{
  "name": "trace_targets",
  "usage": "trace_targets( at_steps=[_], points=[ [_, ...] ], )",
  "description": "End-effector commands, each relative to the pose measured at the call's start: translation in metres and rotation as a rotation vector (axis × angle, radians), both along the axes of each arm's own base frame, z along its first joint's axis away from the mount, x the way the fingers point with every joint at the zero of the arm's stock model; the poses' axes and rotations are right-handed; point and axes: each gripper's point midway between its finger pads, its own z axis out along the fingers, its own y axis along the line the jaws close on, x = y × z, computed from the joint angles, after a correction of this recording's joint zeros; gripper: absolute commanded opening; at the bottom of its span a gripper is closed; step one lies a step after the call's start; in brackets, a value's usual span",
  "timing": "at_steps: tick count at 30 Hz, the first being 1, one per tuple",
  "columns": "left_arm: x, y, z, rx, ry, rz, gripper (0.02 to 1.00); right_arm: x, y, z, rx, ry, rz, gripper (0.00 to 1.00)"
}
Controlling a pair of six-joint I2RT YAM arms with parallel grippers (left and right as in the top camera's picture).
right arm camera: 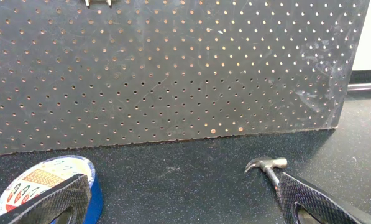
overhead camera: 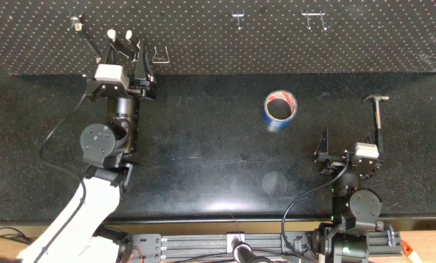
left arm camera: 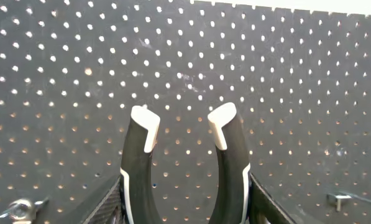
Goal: Place Tools Onto Pegboard
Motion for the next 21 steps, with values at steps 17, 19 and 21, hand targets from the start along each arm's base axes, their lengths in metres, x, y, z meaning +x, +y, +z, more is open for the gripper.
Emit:
trace_targets(
  at_steps=[17,19,21],
  points=[
    [0.038,0.0,-0.032,0.017,0.019,0.071,0.027,0.0,0.0,-0.001,-0.011,0.0,0.005,0.972],
    [0.044,-0.001,-0.032,0.018,0.021,0.072,0.027,0.0,0.0,-0.001,-0.011,0.0,0.005,0.972],
    [0.049,-0.003,-0.032,0.018,0.022,0.071,0.025,0.0,0.0,-0.001,-0.011,0.0,0.005,0.972]
  ],
)
